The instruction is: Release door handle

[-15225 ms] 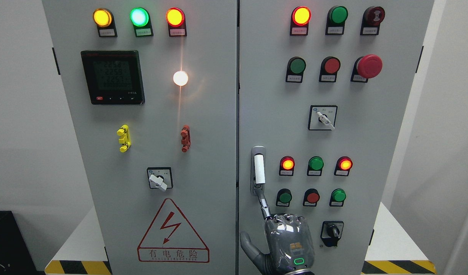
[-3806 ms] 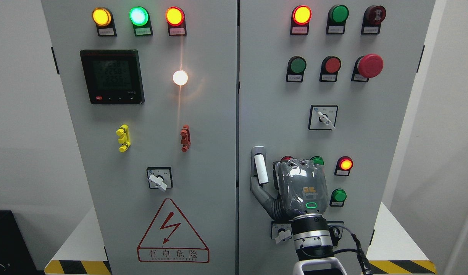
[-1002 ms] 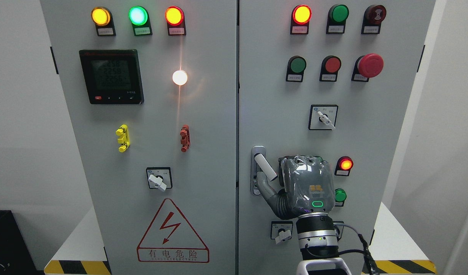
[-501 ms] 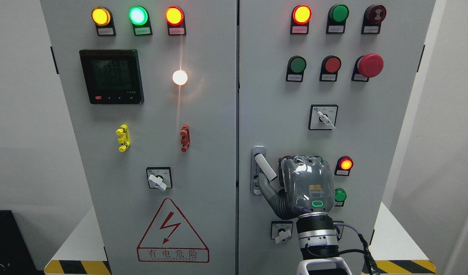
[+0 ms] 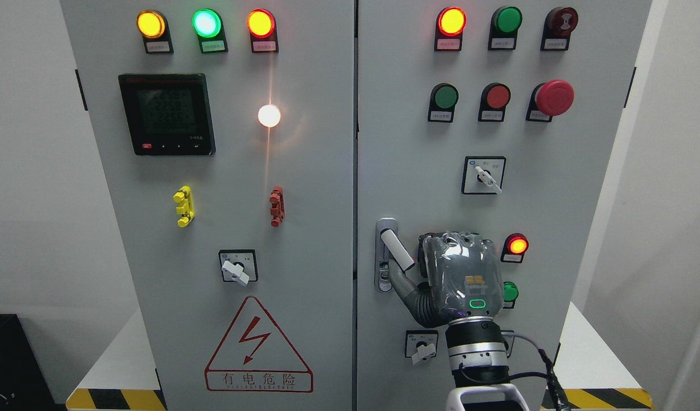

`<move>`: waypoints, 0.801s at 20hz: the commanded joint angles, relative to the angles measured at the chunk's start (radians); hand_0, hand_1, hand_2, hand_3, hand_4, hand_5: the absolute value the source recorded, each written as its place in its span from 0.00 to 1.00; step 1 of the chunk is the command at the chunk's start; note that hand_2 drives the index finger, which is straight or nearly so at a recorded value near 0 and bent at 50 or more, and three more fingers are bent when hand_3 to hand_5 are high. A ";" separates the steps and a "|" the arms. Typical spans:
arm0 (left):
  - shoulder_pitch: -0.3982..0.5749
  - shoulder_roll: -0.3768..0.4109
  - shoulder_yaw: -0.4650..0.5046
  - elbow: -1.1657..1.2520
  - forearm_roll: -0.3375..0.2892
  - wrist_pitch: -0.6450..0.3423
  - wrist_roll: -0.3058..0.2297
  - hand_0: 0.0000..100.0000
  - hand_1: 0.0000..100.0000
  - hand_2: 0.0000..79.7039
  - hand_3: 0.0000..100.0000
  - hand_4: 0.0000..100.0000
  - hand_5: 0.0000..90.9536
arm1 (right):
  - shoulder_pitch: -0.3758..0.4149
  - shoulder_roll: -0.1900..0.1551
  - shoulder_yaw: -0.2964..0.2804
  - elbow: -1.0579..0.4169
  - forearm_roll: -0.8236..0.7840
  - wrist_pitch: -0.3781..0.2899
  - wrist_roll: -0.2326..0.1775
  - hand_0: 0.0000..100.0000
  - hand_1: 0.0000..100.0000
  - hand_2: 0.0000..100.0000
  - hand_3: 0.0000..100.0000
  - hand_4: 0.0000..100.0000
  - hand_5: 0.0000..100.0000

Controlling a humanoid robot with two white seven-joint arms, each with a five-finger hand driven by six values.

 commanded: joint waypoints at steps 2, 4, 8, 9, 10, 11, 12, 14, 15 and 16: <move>0.017 0.000 0.000 0.000 0.000 -0.001 0.000 0.12 0.56 0.00 0.00 0.00 0.00 | 0.000 -0.004 -0.015 -0.017 0.000 -0.001 -0.001 0.44 0.43 0.89 1.00 1.00 0.97; 0.017 -0.002 0.000 0.000 0.000 -0.001 0.000 0.12 0.56 0.00 0.00 0.00 0.00 | 0.000 -0.004 -0.017 -0.021 0.000 -0.001 0.000 0.44 0.43 0.90 1.00 1.00 0.97; 0.017 0.000 0.000 0.001 0.000 -0.001 0.000 0.12 0.56 0.00 0.00 0.00 0.00 | -0.002 -0.004 -0.017 -0.023 0.000 -0.001 -0.001 0.45 0.42 0.90 1.00 1.00 0.97; 0.017 0.000 0.000 0.000 0.000 -0.001 0.000 0.12 0.56 0.00 0.00 0.00 0.00 | -0.002 -0.002 -0.015 -0.023 0.000 -0.001 0.000 0.45 0.42 0.90 1.00 1.00 0.97; 0.017 0.000 0.000 0.000 0.000 -0.001 0.000 0.12 0.56 0.00 0.00 0.00 0.00 | -0.002 -0.004 -0.017 -0.023 0.000 -0.001 -0.001 0.45 0.42 0.90 1.00 1.00 0.97; 0.017 0.000 0.000 0.000 0.000 -0.001 0.000 0.12 0.56 0.00 0.00 0.00 0.00 | -0.002 -0.004 -0.017 -0.024 0.000 -0.001 -0.001 0.46 0.42 0.90 1.00 1.00 0.97; 0.017 0.000 0.000 0.000 -0.001 -0.001 0.000 0.12 0.56 0.00 0.00 0.00 0.00 | -0.002 -0.002 -0.019 -0.029 0.000 -0.001 0.000 0.46 0.42 0.90 1.00 1.00 0.97; 0.017 0.000 0.000 0.000 0.000 -0.001 0.000 0.12 0.56 0.00 0.00 0.00 0.00 | 0.000 -0.004 -0.019 -0.029 0.000 -0.001 0.000 0.46 0.42 0.90 1.00 1.00 0.97; 0.017 0.000 0.000 0.000 0.000 -0.001 0.000 0.12 0.56 0.00 0.00 0.00 0.00 | 0.000 -0.005 -0.020 -0.029 0.000 -0.001 0.000 0.46 0.41 0.90 1.00 1.00 0.97; 0.017 0.000 0.000 0.000 0.000 -0.001 0.000 0.12 0.56 0.00 0.00 0.00 0.00 | 0.000 -0.005 -0.020 -0.029 0.000 -0.001 0.000 0.46 0.41 0.90 1.00 1.00 0.97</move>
